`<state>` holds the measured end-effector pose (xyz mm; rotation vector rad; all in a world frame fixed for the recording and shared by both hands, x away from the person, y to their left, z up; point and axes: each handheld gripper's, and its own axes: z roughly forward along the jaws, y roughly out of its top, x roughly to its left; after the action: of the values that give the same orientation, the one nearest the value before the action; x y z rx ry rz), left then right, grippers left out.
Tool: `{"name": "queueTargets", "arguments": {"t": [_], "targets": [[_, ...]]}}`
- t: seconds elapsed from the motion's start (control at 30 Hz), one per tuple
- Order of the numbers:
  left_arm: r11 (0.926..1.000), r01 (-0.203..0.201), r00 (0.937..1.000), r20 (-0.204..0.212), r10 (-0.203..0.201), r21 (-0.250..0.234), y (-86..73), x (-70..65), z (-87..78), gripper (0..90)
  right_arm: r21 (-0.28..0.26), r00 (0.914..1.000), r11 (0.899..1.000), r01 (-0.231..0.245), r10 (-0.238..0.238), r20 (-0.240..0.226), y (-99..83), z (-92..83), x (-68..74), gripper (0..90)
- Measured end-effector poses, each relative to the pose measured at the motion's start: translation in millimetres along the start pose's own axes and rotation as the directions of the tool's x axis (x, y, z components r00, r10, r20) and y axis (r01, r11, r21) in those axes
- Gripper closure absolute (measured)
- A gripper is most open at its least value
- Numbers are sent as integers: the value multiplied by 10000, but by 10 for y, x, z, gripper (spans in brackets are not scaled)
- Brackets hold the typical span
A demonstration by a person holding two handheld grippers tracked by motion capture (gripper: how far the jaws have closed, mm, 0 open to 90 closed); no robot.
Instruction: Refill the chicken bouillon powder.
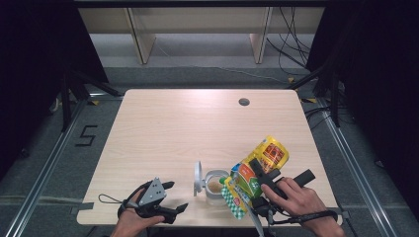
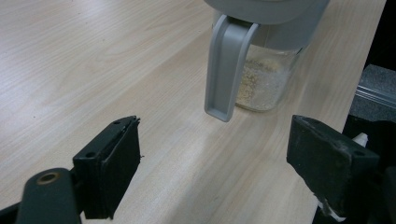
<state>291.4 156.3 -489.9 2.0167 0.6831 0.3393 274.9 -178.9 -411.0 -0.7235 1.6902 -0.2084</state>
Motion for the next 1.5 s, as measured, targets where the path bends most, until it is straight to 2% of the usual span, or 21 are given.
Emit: {"name": "queueTargets", "arguments": {"t": [0.5, 0.57, 0.6, 0.73, 0.83, 1.23, 1.27, 1.4, 1.43, 1.5], "targets": [[10000, 17, 10000, 9, -17, 8, 0, 1, -2, 168, -2, 9998, 9999, 170, -170, 84, 31, -6, -6, 571], [10000, 25, 10000, -50, -25, 11, 1, -3, -6, 168, -100, 9999, 9999, 108, -109, -107, 45, -1, -4, 575], [10000, -57, 10000, -43, 57, 8, 3, 4, -7, 168, -88, 9999, 9999, 124, -124, 63, 46, 0, 2, 575], [10000, 33, 10000, -8, -33, 9, 0, 0, -4, 168, -75, 9999, 9999, 83, -82, 60, 39, -6, -6, 576], [10000, -60, 10000, -10, 60, 1, 4, 2, -8, 168, -57, 9999, 9999, 95, -95, 40, 36, -7, -5, 576], [10000, -21, 10000, -45, 21, -1, 2, 0, -7, 168, 27, 9999, 9999, 118, -118, 109, 14, -32, -22, 576], [10000, -32, 10000, -49, 32, 8, 3, -1, -8, 168, 29, 9999, 9999, 120, -119, -48, 17, -32, -28, 577], [10000, -21, 10000, -8, 21, 6, 3, 2, -7, 168, -105, 9999, 9998, 144, -144, 62, 34, -31, -20, 577], [9993, -279, 9996, -64, 281, 256, 6, 22, -22, 168, -98, 9998, 9998, 168, -167, 82, 43, -26, -14, 577], [9994, -259, 9996, -70, 261, 231, 6, 21, -21, 168, -107, 9999, 9998, 146, -145, 52, 41, -23, -16, 577]]}}
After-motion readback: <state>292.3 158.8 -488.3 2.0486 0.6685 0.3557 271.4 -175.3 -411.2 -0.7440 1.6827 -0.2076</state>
